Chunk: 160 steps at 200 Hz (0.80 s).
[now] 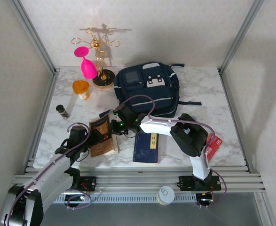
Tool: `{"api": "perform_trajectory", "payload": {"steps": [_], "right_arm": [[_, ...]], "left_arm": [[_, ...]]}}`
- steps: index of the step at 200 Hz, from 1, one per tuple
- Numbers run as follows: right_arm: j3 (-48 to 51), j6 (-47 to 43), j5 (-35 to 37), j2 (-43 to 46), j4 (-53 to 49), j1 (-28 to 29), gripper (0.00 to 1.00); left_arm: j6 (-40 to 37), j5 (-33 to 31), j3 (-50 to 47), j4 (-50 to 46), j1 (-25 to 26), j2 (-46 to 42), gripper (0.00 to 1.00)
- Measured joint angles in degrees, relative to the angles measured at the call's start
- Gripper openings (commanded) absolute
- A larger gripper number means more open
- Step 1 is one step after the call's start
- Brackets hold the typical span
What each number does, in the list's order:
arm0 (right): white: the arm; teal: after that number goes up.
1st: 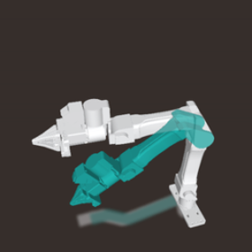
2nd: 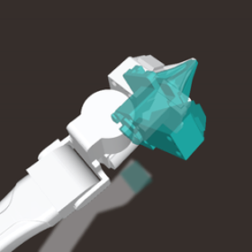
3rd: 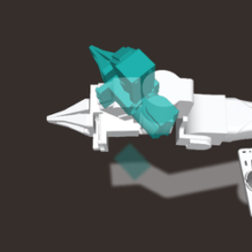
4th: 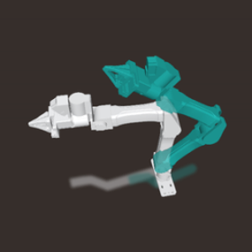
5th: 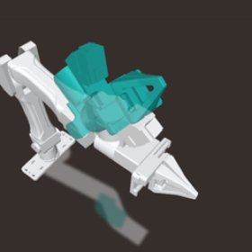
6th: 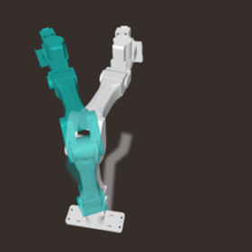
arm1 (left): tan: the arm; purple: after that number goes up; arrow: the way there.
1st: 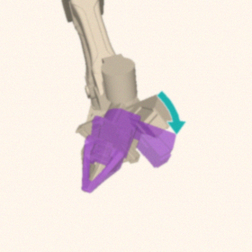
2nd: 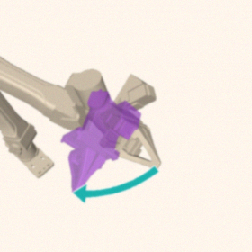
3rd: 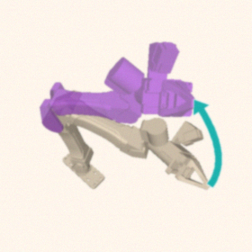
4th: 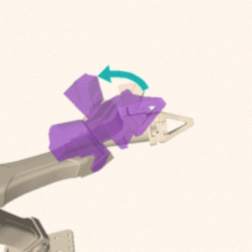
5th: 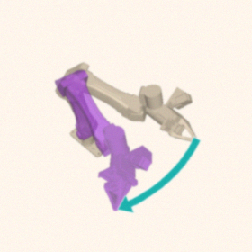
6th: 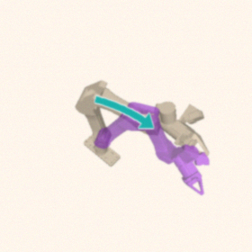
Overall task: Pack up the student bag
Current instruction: Pick up the book from the bottom-left of the table.
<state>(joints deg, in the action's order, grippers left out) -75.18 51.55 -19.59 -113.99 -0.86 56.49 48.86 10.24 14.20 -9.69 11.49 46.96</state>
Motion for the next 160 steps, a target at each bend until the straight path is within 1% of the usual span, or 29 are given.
{"api": "perform_trajectory", "payload": {"steps": [29,53,78,115,140,160], "right_arm": [[1.16,-0.5,-0.28,3.87,1.27,0.0,0.0],[1.51,-1.01,-1.4,8.35,1.51,-0.68,0.0],[2.64,-1.42,-3.06,14.19,2.32,-2.64,0.0],[4.07,-3.56,-7.56,22.56,2.32,-8.41,0.0],[4.22,-5.6,-11.69,25.92,1.6,-13.9,0.0],[4.31,-7.13,-15.65,27.69,0.98,-17.55,0.0]], "left_arm": [[-1.81,0.04,6.36,-3.15,0.11,-0.68,0.93],[-3.82,-1.03,13.62,-5.84,-0.11,-0.24,0.96],[-6.8,-0.13,18.99,-6.93,-1.03,0.13,0.99],[-9.92,7.17,23.76,-6.82,-1.46,0.33,0.99],[-10.1,12.98,24.65,-4.74,-1.46,-0.15,0.95],[-9.29,17.99,24.35,-1.07,-1.44,-0.2,0.89]]}}
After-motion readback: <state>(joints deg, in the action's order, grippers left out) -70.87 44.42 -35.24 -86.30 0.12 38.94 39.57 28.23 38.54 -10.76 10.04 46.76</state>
